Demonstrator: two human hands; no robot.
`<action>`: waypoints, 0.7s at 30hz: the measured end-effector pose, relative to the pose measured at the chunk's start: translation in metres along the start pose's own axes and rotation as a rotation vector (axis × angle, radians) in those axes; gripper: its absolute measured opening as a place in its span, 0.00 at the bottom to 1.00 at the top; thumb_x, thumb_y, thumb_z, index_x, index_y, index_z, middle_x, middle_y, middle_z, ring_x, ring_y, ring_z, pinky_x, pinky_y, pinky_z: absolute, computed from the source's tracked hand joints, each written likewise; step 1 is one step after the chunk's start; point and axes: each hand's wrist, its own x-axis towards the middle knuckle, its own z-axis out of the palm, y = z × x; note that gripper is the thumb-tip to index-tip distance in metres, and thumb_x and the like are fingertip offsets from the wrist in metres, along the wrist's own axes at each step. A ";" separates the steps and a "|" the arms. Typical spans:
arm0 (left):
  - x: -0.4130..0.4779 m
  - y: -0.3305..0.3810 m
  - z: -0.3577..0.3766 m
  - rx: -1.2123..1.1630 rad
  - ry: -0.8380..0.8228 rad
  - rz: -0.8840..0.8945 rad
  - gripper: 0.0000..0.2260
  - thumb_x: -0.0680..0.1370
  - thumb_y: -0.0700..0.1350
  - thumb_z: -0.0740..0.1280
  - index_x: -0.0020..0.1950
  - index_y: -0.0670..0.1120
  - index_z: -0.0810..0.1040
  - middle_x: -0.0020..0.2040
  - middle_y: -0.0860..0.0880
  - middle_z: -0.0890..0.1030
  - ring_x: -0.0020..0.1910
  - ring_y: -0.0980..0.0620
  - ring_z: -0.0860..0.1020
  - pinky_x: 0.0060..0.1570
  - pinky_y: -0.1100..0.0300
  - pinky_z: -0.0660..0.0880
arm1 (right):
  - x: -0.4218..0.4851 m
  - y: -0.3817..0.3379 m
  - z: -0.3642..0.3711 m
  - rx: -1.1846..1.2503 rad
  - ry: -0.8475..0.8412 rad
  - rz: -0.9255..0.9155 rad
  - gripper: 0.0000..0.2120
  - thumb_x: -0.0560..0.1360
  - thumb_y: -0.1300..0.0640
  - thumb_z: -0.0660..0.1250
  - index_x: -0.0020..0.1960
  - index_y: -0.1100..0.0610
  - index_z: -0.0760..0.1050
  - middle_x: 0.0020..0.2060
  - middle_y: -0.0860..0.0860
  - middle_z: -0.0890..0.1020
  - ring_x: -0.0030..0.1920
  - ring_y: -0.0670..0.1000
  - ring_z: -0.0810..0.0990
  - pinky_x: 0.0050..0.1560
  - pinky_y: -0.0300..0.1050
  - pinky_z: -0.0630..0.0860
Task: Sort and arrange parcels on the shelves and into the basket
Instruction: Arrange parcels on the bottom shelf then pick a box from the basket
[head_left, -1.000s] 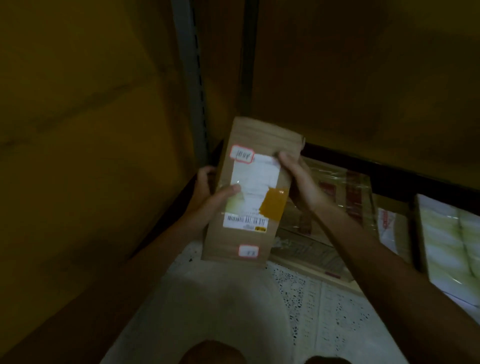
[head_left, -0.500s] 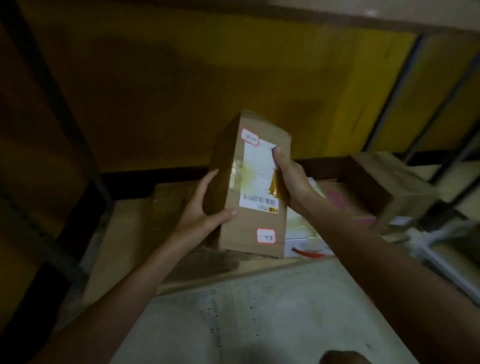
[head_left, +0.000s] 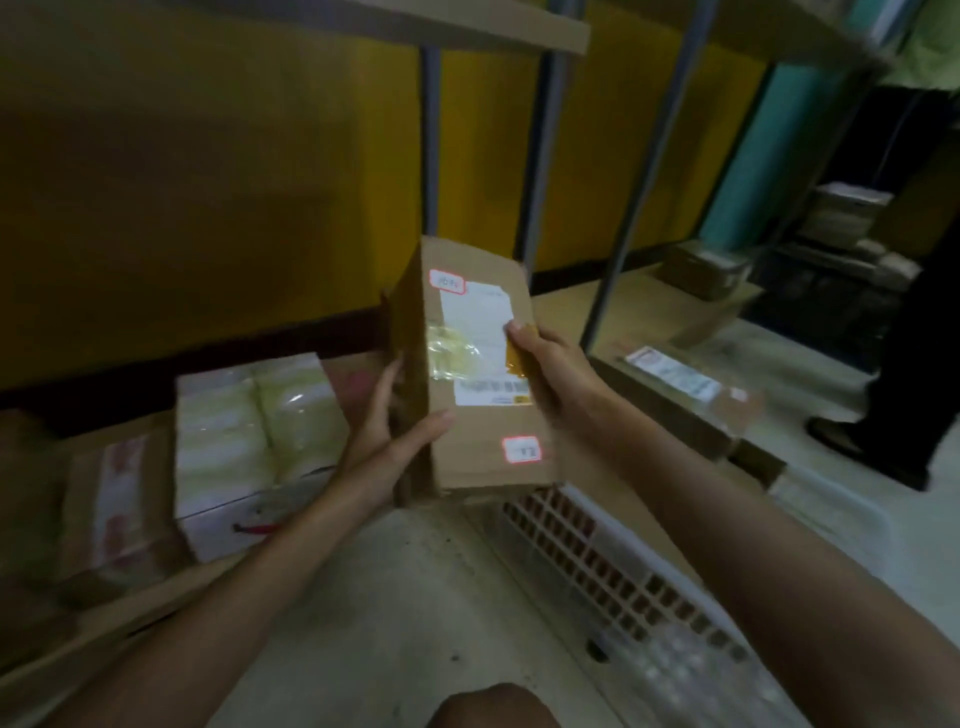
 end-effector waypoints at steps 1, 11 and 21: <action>0.005 -0.006 0.023 0.007 -0.043 -0.031 0.44 0.61 0.59 0.75 0.72 0.59 0.56 0.65 0.54 0.69 0.61 0.56 0.70 0.46 0.73 0.70 | 0.000 -0.001 -0.024 -0.029 0.026 0.000 0.03 0.77 0.53 0.65 0.46 0.52 0.74 0.43 0.52 0.83 0.41 0.51 0.82 0.45 0.44 0.80; 0.026 -0.065 0.155 0.458 -0.516 -0.318 0.52 0.62 0.68 0.70 0.75 0.55 0.43 0.77 0.50 0.49 0.75 0.49 0.50 0.72 0.46 0.55 | 0.028 0.035 -0.170 -1.031 0.025 -0.150 0.20 0.78 0.51 0.61 0.70 0.51 0.66 0.64 0.53 0.73 0.61 0.53 0.73 0.59 0.46 0.70; 0.040 -0.088 0.179 0.757 -0.662 -0.062 0.38 0.72 0.61 0.65 0.72 0.65 0.41 0.76 0.58 0.42 0.74 0.52 0.38 0.72 0.39 0.46 | 0.037 0.090 -0.169 -1.328 -0.175 -0.108 0.32 0.74 0.33 0.57 0.74 0.44 0.58 0.76 0.50 0.55 0.76 0.53 0.50 0.73 0.54 0.50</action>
